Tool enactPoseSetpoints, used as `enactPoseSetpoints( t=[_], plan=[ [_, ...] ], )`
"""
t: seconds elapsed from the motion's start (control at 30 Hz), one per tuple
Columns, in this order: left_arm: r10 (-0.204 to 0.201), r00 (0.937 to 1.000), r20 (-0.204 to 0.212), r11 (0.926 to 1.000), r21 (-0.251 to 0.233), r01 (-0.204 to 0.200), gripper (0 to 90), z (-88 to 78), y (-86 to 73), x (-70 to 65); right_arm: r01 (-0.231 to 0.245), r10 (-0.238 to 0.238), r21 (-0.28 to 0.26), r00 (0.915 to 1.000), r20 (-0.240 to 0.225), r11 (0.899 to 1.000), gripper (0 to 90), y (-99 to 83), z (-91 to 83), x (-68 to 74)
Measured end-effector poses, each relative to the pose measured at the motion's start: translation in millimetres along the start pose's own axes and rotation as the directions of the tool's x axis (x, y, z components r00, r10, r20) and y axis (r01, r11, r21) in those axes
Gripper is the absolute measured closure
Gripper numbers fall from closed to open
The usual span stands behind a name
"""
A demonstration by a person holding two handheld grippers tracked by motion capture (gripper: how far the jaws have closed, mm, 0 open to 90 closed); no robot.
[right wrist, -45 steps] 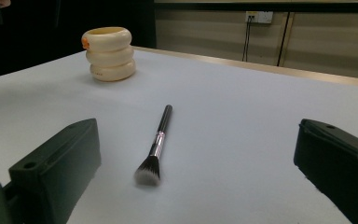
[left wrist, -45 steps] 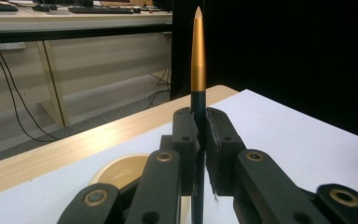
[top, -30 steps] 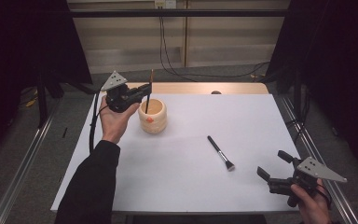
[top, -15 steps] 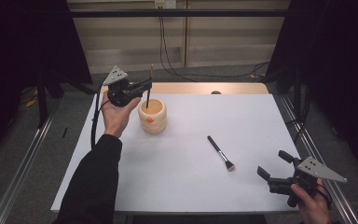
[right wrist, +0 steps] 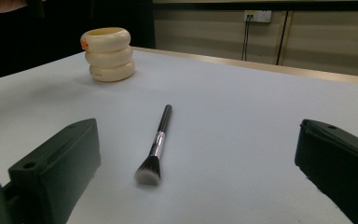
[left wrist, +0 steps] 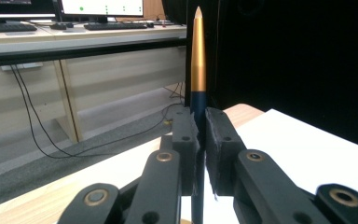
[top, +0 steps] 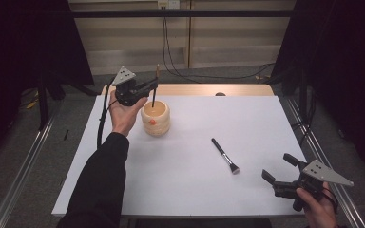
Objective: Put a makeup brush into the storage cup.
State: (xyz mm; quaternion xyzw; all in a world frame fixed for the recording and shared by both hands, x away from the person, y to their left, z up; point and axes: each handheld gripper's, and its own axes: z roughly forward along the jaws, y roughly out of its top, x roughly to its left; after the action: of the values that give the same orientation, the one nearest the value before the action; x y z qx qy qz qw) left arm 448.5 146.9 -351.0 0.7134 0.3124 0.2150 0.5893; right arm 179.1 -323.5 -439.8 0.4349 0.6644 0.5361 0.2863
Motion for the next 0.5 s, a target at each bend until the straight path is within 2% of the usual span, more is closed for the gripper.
enactPoseSetpoints(
  t=[0.03,0.07,0.1,0.13,0.17,0.27,0.3,0.33,0.4,0.47,0.5],
  plan=[
    [0.0,1.0,0.007,1.0,0.002,0.0,83.5,0.7,-1.2,0.6,-0.002,0.002,-0.001,1.0,0.001,1.0,0.0,-0.1,0.0,-0.1],
    [-0.01,0.9999,-0.009,0.9999,0.006,0.01,83.5,1.1,-2.2,-0.4,0.001,-0.001,-0.003,1.0,0.004,1.0,0.0,-0.1,0.2,-0.6],
    [-0.011,0.9999,0.006,0.9999,0.001,0.011,83.5,1.9,-3.4,0.3,0.001,-0.001,-0.003,1.0,0.004,1.0,0.0,-0.1,0.2,-0.6],
    [-0.004,1.0,-0.001,1.0,0.006,0.004,83.5,1.6,-4.0,0.7,0.0,0.0,-0.004,1.0,0.003,1.0,0.0,-0.1,0.2,-0.8],
    [-0.015,0.9998,0.009,0.9999,0.002,0.015,83.5,2.3,-5.3,0.7,0.001,-0.001,-0.005,1.0,0.001,1.0,0.0,-0.2,0.1,-0.7],
    [-0.018,0.9998,-0.001,0.9998,0.008,0.018,83.4,3.5,-8.5,0.8,0.001,-0.001,-0.002,1.0,0.004,1.0,0.0,-0.2,-0.1,-0.6],
    [-0.012,0.9999,0.008,0.9997,0.02,0.012,83.5,3.2,-9.7,2.2,0.001,-0.001,-0.002,1.0,0.005,1.0,0.0,-0.2,-0.1,-0.6],
    [-0.011,0.9999,-0.004,0.9997,0.023,0.011,83.4,3.2,-11.2,2.0,0.0,0.0,-0.001,1.0,0.006,1.0,0.0,-0.2,-0.2,-0.4],
    [-0.022,0.9997,0.007,0.9997,0.013,0.021,83.5,3.8,-15.0,3.2,-0.003,0.003,0.0,1.0,0.003,1.0,0.0,-0.2,-0.2,0.0],
    [-0.017,0.9998,-0.012,0.9995,0.027,0.017,83.5,3.7,-18.7,3.1,0.0,0.0,0.0,1.0,0.001,1.0,0.0,-0.3,-0.1,0.0],
    [-0.021,0.9998,-0.001,0.9995,0.024,0.021,83.5,4.0,-20.6,3.9,0.0,0.0,0.0,1.0,0.001,1.0,0.0,-0.3,0.0,0.1]
  ],
)
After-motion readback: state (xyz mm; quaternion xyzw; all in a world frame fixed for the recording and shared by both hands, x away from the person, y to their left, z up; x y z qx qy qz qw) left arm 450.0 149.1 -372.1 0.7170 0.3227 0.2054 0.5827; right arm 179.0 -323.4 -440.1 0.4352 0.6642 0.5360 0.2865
